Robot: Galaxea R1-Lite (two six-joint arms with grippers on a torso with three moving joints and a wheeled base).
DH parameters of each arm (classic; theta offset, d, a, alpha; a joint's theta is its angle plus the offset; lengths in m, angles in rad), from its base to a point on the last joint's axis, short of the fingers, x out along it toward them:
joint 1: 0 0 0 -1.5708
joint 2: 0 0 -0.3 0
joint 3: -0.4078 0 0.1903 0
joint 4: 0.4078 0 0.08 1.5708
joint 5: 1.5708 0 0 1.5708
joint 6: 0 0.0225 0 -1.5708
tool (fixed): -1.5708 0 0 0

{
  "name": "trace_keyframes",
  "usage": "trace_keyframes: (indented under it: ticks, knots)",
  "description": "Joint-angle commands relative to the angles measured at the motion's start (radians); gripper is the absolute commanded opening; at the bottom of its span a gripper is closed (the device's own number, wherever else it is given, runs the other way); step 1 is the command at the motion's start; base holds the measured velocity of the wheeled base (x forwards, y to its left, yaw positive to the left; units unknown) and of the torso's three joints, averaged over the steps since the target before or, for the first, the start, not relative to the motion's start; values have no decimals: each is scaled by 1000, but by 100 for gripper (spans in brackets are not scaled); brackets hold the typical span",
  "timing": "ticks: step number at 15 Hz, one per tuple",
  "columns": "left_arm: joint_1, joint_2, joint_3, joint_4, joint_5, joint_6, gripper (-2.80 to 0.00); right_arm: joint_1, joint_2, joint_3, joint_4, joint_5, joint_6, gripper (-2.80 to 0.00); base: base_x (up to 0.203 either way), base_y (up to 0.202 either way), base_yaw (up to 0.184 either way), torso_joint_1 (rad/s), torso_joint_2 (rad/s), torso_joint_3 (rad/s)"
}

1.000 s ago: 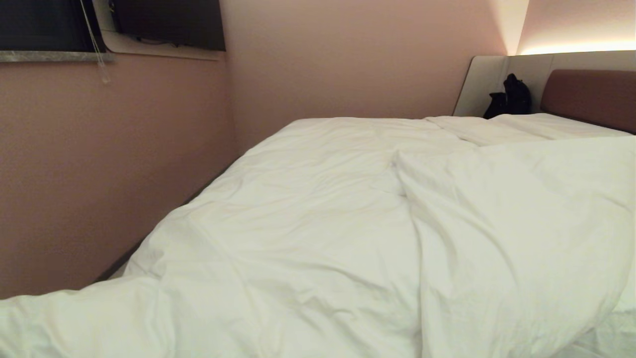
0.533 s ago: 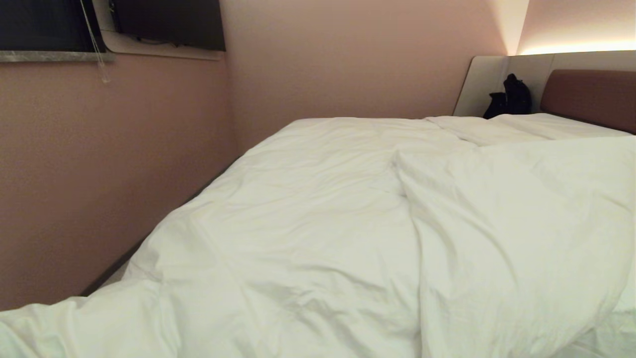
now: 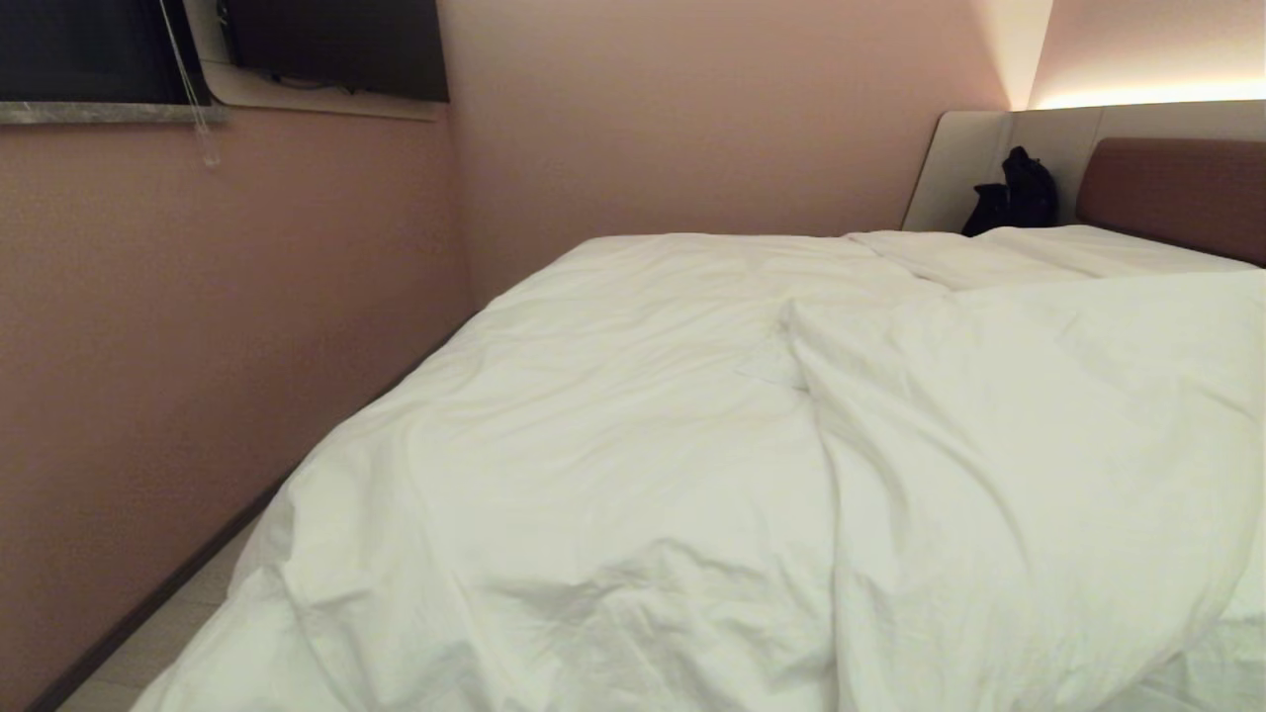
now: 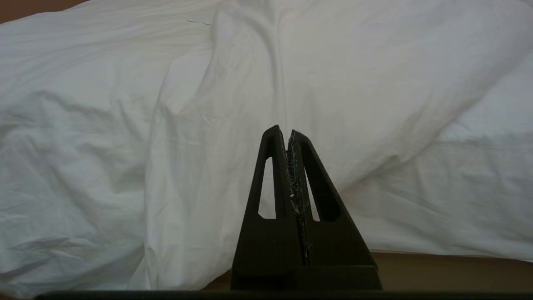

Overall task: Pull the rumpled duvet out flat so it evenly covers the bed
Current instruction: Flatten the corners of the folded blanket

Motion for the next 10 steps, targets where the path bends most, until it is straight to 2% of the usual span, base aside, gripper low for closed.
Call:
trace_keyframes:
  ticks: [1,3,6,7,10]
  knots:
    - [-11,-62,-11,205,-24,35,0,0,0,0,0,0,0,-280,0,0,0,0,0,0]
    - [-14,-89,-5,268,-45,77,0,0,0,0,-2,0,0,-280,0,0,0,0,0,0]
    - [-36,-141,-4,269,-116,83,0,0,0,0,0,0,0,-280,0,0,0,0,0,0]
    - [-41,-168,-10,263,-156,81,0,0,0,0,0,0,0,-280,0,0,0,0,0,0]
    - [-44,-281,-35,258,-329,77,0,0,0,0,0,0,0,-280,0,0,0,0,0,0]
